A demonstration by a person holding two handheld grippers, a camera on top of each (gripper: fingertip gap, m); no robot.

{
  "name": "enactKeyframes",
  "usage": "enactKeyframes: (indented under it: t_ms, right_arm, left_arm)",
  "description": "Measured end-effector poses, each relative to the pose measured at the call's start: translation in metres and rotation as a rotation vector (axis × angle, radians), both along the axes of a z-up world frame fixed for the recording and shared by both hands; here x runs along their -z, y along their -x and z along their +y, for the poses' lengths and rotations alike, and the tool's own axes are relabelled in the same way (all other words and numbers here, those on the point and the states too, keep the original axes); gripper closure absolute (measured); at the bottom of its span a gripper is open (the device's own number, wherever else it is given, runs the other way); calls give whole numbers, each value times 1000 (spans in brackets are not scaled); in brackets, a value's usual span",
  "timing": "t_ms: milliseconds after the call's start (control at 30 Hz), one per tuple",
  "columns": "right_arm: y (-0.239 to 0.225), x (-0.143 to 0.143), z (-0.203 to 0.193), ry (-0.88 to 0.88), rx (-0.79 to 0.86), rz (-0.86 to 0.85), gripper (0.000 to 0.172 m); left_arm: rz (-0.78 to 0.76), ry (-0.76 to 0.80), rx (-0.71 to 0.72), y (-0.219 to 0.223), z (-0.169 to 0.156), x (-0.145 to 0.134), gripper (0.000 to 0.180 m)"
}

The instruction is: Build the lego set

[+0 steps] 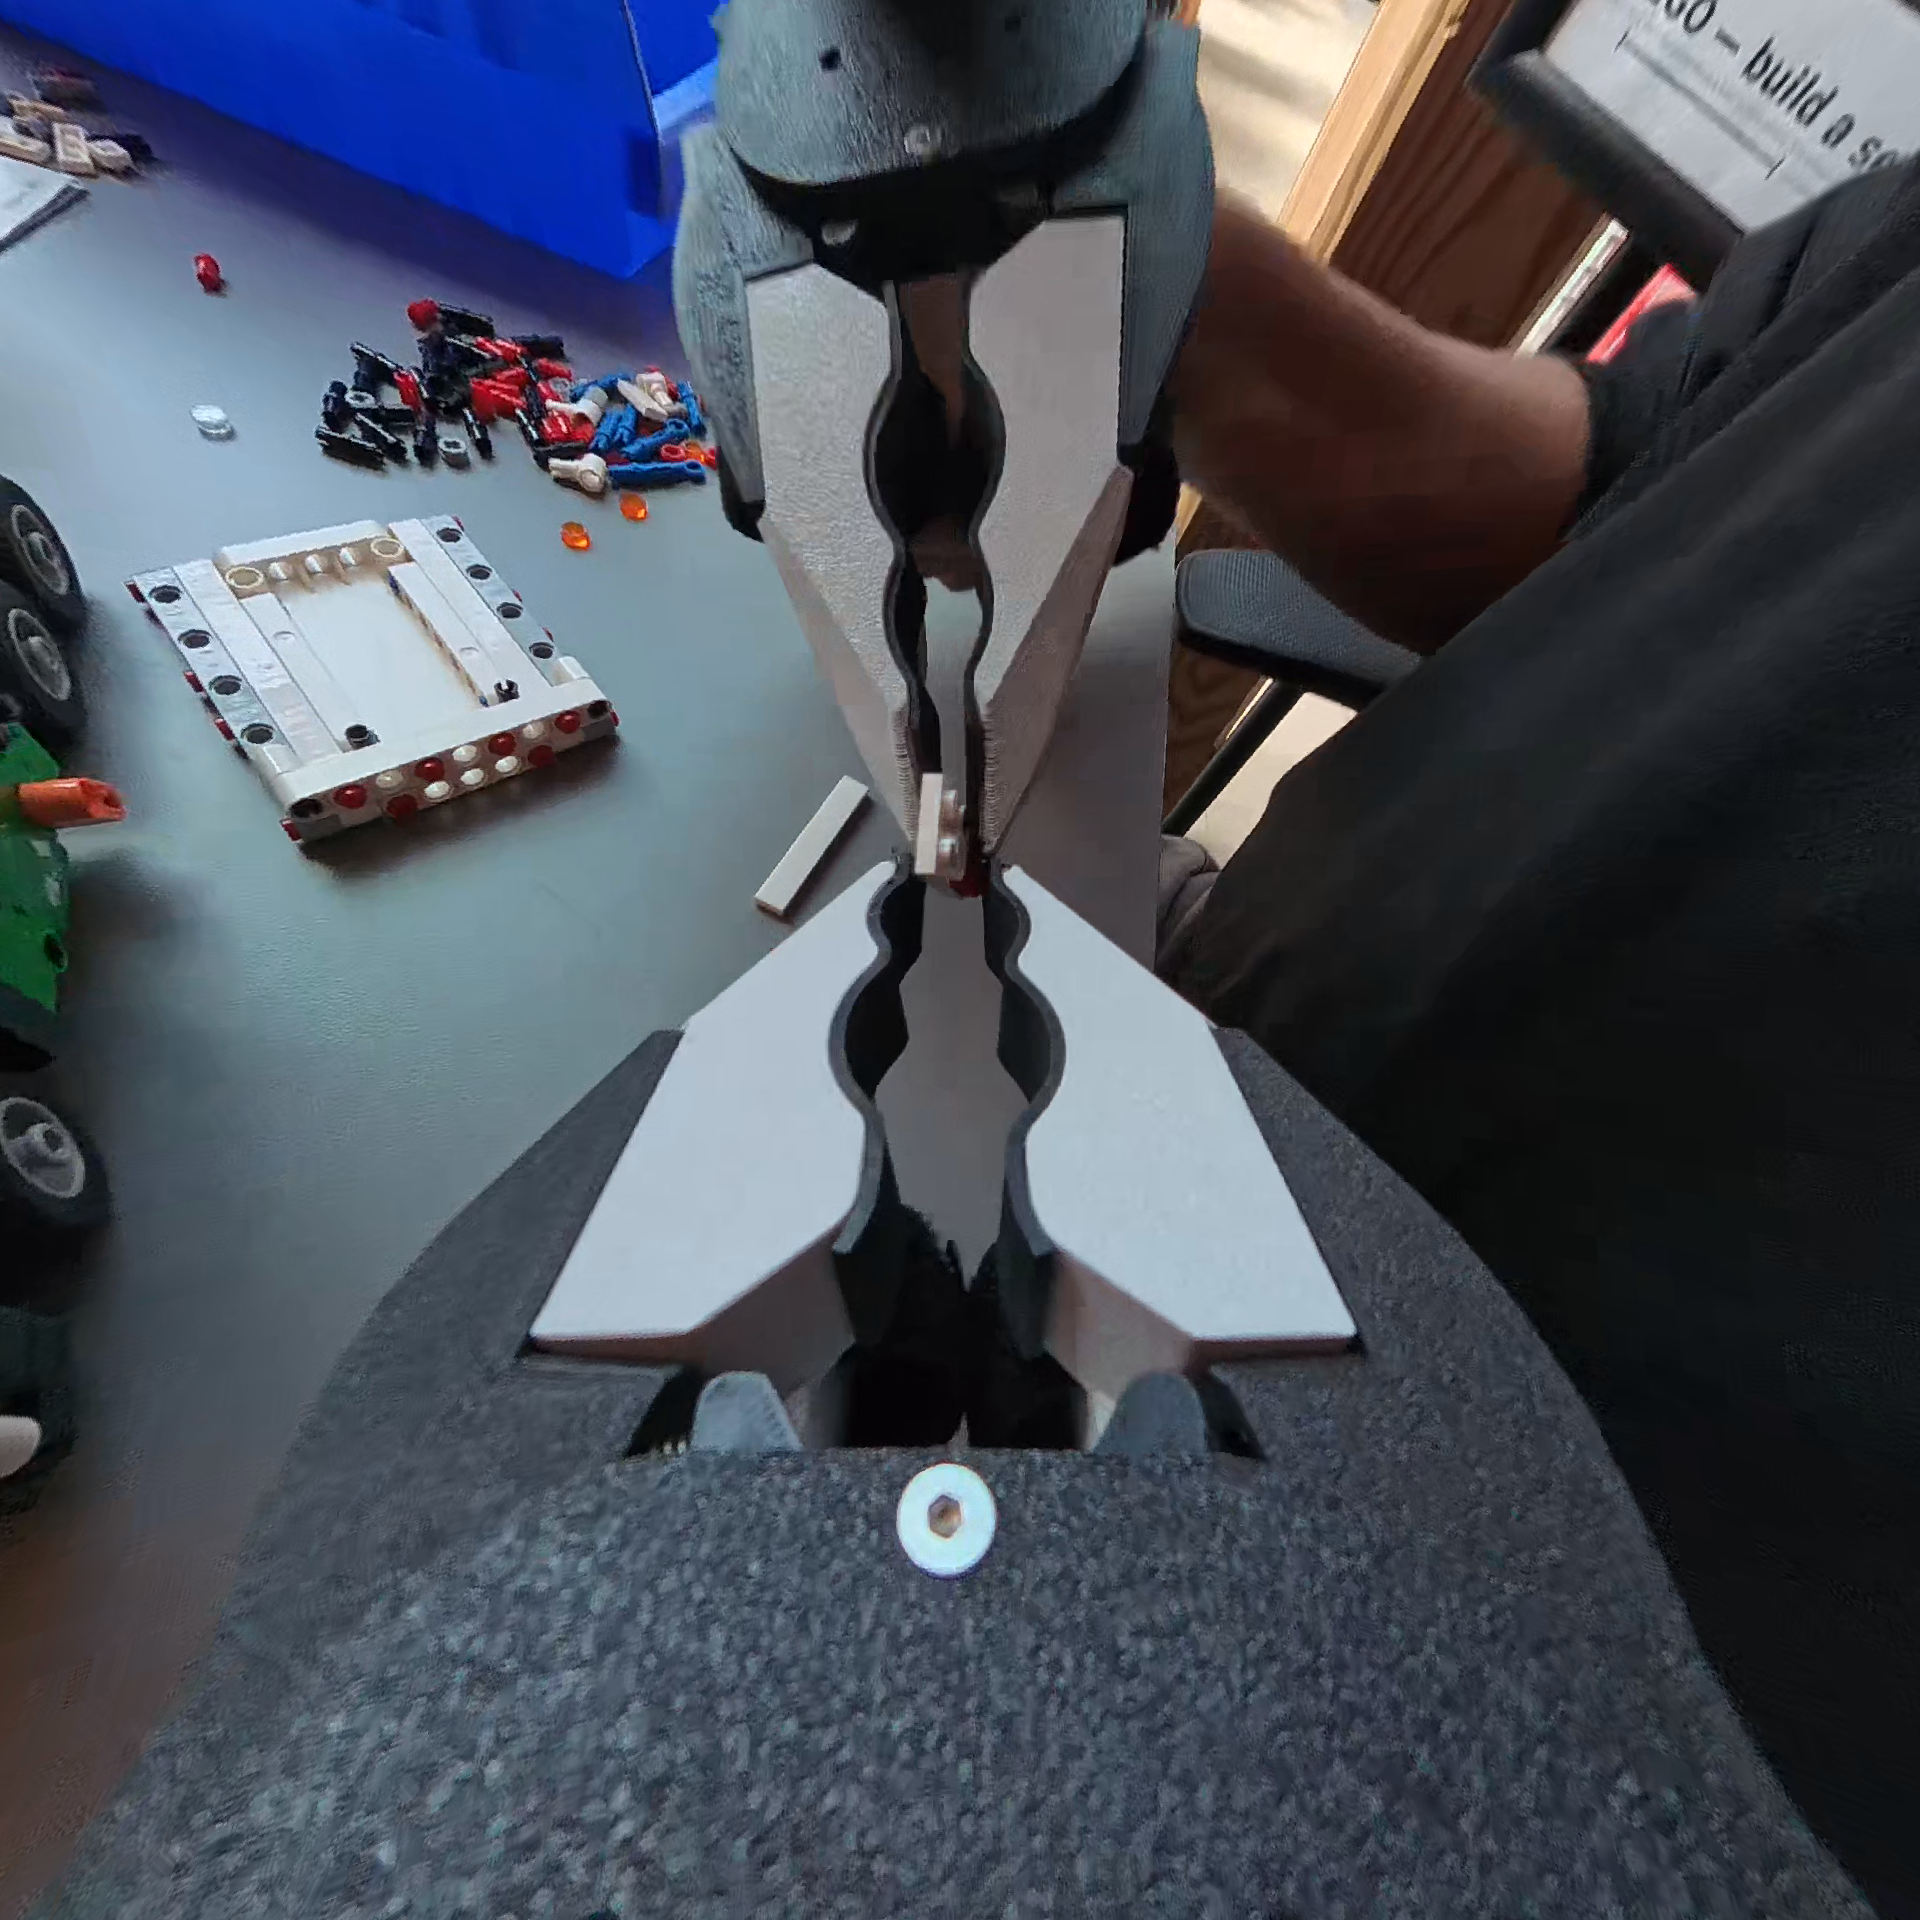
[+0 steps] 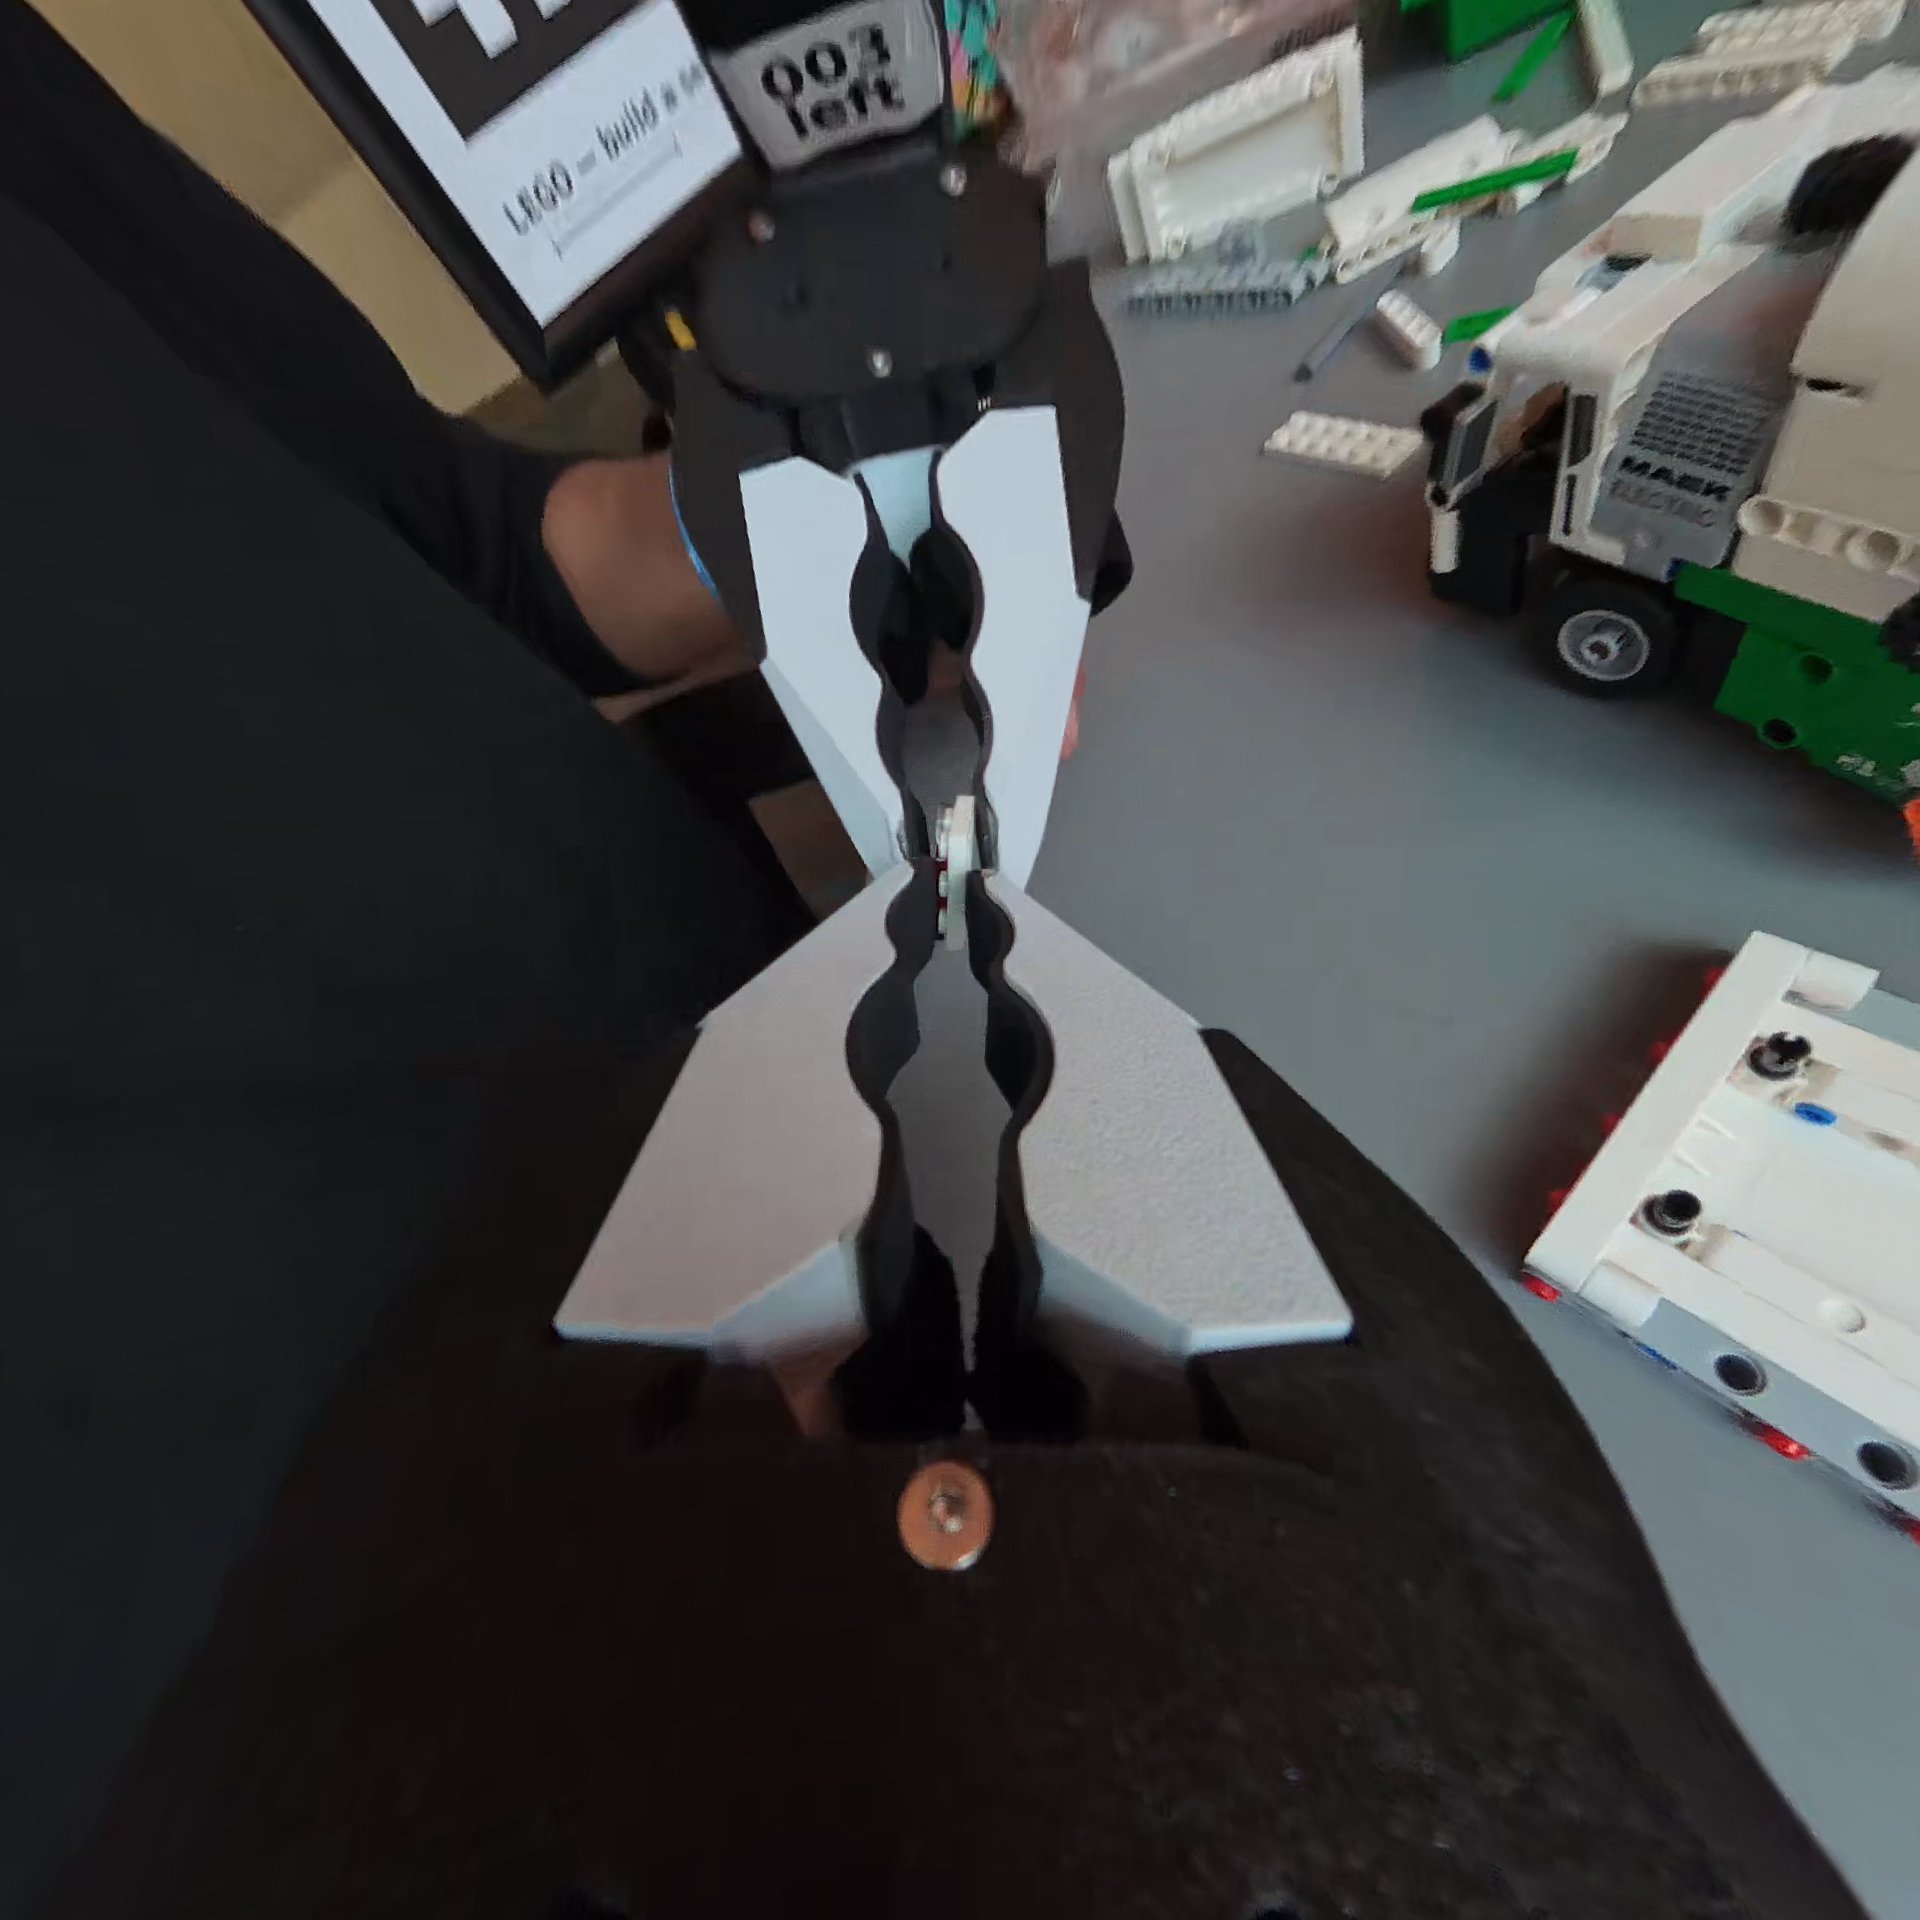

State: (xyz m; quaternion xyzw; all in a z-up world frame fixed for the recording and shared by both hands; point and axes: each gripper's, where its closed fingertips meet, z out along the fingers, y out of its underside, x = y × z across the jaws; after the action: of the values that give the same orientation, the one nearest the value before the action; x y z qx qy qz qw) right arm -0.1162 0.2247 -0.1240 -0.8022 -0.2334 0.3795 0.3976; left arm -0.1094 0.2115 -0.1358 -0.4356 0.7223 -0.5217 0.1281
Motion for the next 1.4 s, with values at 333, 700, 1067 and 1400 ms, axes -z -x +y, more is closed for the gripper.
enactKeyframes:
  t_ms: [333, 700, 1067, 1400]
  right_arm:
    - [-30, -6, 13, -5, 83, -101, 154]
    - [-53, 57, -18, 30, 279, -501, 156]
    - [-54, 67, -12, 88, 204, -607, 165]
    - [-65, 30, -1, -87, 350, -471, 166]
  left_arm:
    - [21, 61, -172, -12, 33, -1, 175]
    - [145, 280, -320, -6, 55, 11, 175]
    - [166, 258, -323, -7, 54, 16, 175]
    - [201, 413, -340, -23, 36, 9, 175]
